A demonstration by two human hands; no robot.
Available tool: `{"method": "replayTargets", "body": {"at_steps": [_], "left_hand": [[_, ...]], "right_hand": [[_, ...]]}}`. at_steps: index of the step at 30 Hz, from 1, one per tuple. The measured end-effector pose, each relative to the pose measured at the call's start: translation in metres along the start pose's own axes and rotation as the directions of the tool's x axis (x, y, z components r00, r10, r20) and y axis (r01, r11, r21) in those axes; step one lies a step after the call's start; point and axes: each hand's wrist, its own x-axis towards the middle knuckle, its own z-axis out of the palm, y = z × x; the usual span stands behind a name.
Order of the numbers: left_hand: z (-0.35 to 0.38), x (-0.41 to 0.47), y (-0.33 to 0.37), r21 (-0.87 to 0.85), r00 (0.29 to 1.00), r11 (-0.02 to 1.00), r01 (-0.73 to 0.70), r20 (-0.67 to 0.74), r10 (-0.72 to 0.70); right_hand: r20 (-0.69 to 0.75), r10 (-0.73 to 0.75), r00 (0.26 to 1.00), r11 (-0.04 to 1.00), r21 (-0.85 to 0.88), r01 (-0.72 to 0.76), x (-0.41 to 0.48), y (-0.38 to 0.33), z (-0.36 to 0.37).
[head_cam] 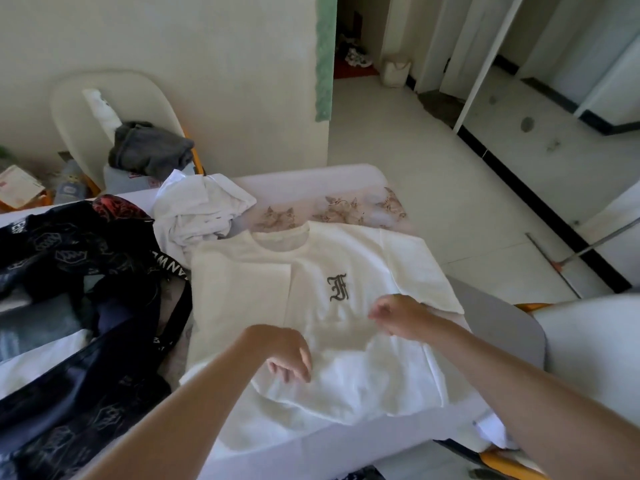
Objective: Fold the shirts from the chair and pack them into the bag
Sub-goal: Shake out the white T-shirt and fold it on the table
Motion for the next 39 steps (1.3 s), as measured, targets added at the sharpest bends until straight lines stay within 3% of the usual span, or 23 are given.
{"method": "replayTargets", "body": {"at_steps": [2,4,6,10,13,17,21,23,25,27,29,31,32,34,36,39], "left_hand": [[-0.013,0.013,0.020,0.005,0.964,0.995,-0.099,-0.248,0.097],[-0.026,0.031,0.040,0.046,0.867,0.990,-0.135,-0.478,0.140],[-0.037,0.050,0.062,0.082,0.797,0.985,-0.153,-0.579,0.172],[-0.057,0.086,0.114,0.179,0.753,0.960,-0.217,-0.595,0.281],[-0.061,0.116,0.149,0.188,0.777,0.947,-0.260,-0.541,0.321],[-0.053,0.148,0.183,0.247,0.807,0.927,-0.283,-0.461,0.369],[-0.042,0.164,0.202,0.300,0.785,0.922,-0.245,-0.497,0.371],[-0.041,0.165,0.204,0.198,0.737,0.944,-0.264,-0.590,0.330],[-0.044,0.158,0.201,0.063,0.661,0.943,-0.327,-0.698,0.276],[-0.048,0.145,0.189,-0.031,0.631,0.925,-0.379,-0.739,0.234],[-0.051,0.130,0.166,-0.076,0.607,0.924,-0.374,-0.774,0.182],[-0.056,0.117,0.136,-0.157,0.509,0.917,-0.367,-0.859,0.057],[-0.060,0.110,0.121,-0.230,0.460,0.897,-0.379,-0.887,-0.033],[-0.068,0.101,0.092,-0.374,0.422,0.844,-0.385,-0.884,-0.200],[-0.072,0.096,0.070,-0.415,0.420,0.842,-0.345,-0.870,-0.257],[-0.071,0.099,0.060,-0.360,0.469,0.893,-0.271,-0.859,-0.204]], "right_hand": [[-0.279,0.008,0.960,0.999,-0.049,-0.022,0.005,0.015,-0.014],[-0.359,0.074,0.931,0.989,-0.090,-0.113,0.012,0.039,-0.024],[-0.395,0.129,0.909,0.971,-0.135,-0.197,0.020,0.066,-0.031],[-0.431,0.175,0.885,0.928,-0.227,-0.294,0.020,0.098,-0.037],[-0.426,0.053,0.903,0.906,-0.359,-0.223,0.018,0.114,-0.036],[-0.510,-0.076,0.857,0.820,-0.521,-0.238,0.031,0.145,-0.034],[-0.594,0.085,0.800,0.789,-0.450,-0.418,0.030,0.129,-0.051],[-0.612,0.142,0.778,0.804,-0.387,-0.451,0.031,0.112,-0.061],[-0.628,0.128,0.767,0.850,-0.329,-0.412,0.035,0.094,-0.067],[-0.650,0.061,0.757,0.933,-0.233,-0.275,0.039,0.074,-0.070],[-0.646,-0.197,0.737,0.971,-0.233,0.055,0.045,0.054,-0.066],[-0.544,-0.462,0.700,0.881,-0.372,0.292,0.049,0.040,-0.054],[-0.433,-0.518,0.738,0.842,-0.408,0.352,0.050,0.034,-0.047],[-0.176,-0.484,0.857,0.818,-0.440,0.371,0.052,0.025,-0.029],[-0.041,-0.429,0.903,0.830,-0.412,0.375,0.051,0.028,-0.010],[-0.251,-0.392,0.885,0.895,-0.326,0.304,0.057,0.036,-0.002]]}}
